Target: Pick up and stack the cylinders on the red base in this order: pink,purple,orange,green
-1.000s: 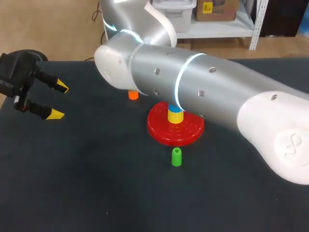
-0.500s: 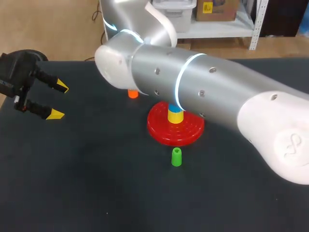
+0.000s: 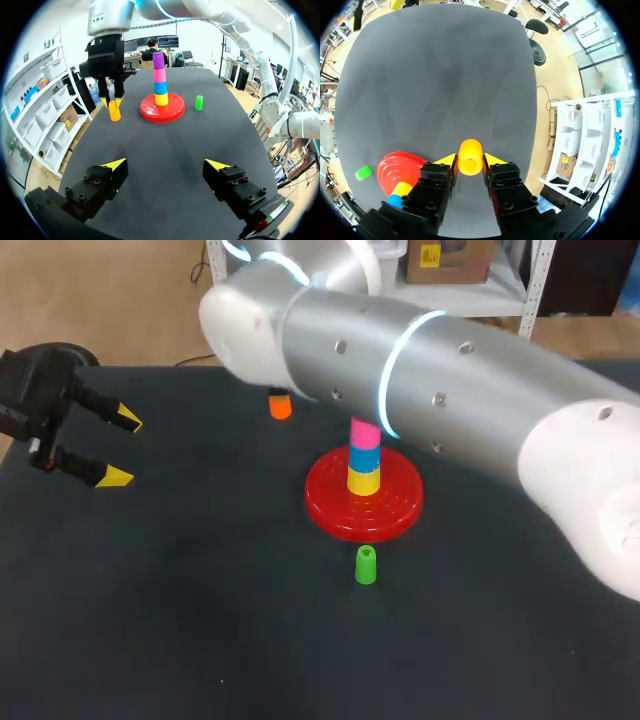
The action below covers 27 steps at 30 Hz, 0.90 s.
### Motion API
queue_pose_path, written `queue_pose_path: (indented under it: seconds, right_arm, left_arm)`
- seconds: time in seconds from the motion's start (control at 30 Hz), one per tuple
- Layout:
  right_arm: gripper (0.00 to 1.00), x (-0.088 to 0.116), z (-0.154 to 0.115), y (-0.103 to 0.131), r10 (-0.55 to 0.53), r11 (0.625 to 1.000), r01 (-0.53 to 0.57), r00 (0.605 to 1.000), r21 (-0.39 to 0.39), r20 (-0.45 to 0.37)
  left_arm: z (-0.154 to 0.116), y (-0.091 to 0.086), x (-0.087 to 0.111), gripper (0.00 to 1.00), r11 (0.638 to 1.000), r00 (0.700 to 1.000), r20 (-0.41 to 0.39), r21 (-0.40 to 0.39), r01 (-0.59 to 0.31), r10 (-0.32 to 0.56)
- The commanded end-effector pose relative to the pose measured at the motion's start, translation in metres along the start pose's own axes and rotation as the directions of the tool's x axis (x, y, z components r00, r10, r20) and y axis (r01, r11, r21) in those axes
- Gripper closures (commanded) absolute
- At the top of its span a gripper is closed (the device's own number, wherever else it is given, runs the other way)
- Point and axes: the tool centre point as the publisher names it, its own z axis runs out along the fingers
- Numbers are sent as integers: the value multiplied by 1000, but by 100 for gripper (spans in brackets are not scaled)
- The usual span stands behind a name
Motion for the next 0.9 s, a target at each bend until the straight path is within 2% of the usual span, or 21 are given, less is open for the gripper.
queue_pose_path:
  seconds: [0.03,0.53,0.9]
  right_arm:
    - [100,7,-26,-1,13,920,-10,1000,-391,5]
    - [100,30,-101,20,93,958,-86,996,-274,14]
    - [100,41,-128,39,142,969,-138,990,-205,5]
  left_arm:
    - [0,-1,1,0,1000,1000,2,-4,-2,2]
    - [0,-1,1,0,1000,1000,2,-4,-2,2]
    - [0,-1,1,0,1000,1000,2,-4,-2,2]
